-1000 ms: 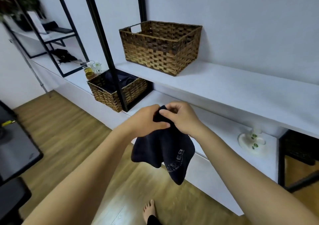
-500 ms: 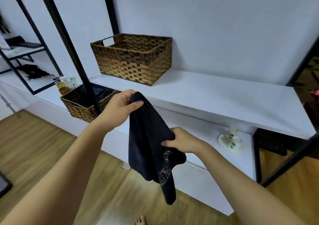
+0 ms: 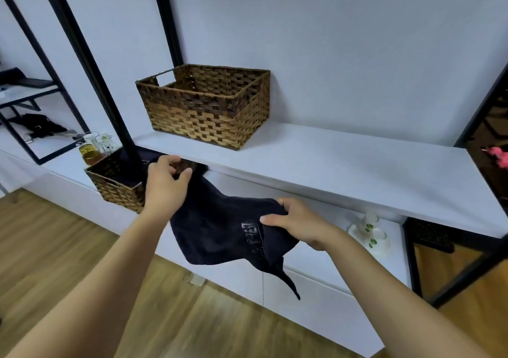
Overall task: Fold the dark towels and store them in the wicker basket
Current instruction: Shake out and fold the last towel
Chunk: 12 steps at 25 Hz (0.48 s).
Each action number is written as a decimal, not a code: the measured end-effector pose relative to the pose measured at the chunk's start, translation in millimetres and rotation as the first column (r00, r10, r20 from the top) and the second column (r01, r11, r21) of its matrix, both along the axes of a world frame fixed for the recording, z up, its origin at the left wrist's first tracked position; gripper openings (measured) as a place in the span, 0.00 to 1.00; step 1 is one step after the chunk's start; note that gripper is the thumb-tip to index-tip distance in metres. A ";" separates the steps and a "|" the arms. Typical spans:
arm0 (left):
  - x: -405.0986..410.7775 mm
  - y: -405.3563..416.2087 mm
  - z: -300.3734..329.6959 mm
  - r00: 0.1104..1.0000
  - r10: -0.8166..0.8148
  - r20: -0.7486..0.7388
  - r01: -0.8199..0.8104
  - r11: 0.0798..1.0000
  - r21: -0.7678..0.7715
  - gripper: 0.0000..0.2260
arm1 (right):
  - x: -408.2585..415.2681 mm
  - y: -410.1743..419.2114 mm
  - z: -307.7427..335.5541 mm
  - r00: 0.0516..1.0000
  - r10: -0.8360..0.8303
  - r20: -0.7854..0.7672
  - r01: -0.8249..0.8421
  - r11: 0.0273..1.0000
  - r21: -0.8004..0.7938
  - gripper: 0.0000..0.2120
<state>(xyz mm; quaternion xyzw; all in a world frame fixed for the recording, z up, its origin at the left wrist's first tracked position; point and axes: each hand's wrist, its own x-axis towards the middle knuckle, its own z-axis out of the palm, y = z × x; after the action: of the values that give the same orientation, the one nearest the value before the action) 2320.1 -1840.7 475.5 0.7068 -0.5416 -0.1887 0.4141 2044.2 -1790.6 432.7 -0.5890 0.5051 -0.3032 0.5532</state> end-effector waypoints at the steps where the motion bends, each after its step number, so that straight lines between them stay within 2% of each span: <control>1: -20.1 4.1 -4.1 0.995 -0.095 0.003 0.095 0.995 -0.009 0.14 | 4.4 -5.5 4.1 0.996 -0.057 0.064 0.056 0.998 0.022 0.06; 2: -42.2 12.3 -7.9 0.975 -0.224 -0.001 0.224 0.974 -0.046 0.11 | 9.1 -11.1 6.4 0.986 -0.119 0.120 0.113 0.992 0.051 0.07; 4: -81.1 33.0 -15.7 0.872 -0.489 -0.004 0.487 0.870 -0.072 0.08 | 16.2 -20.5 12.6 0.951 -0.248 0.183 0.230 0.967 0.112 0.08; 6: -103.6 47.5 -23.0 0.779 -0.623 -0.065 0.620 0.782 -0.059 0.16 | 17.8 -25.5 21.6 0.893 -0.362 0.267 0.325 0.930 0.174 0.08; 8: -113.9 45.6 -29.7 0.775 -0.616 -0.140 0.611 0.787 -0.081 0.22 | 13.7 -27.6 30.7 0.825 -0.390 0.409 0.317 0.919 0.235 0.08; 10: -118.1 36.1 -32.7 0.803 -0.519 -0.293 0.505 0.854 -0.127 0.15 | 7.9 -26.8 36.8 0.750 -0.325 0.576 0.203 0.942 0.267 0.10; 12: -118.9 24.4 -31.4 0.760 -0.404 -0.510 0.408 0.906 -0.110 0.07 | 4.8 -27.6 37.8 0.725 -0.298 0.620 0.159 0.950 0.270 0.12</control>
<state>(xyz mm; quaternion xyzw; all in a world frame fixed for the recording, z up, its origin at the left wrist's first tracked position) 2201.2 -1816.2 444.0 0.4963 -0.5483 -0.4602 0.4913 2049.0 -1818.2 470.5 -0.3204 0.3762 -0.5039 0.7084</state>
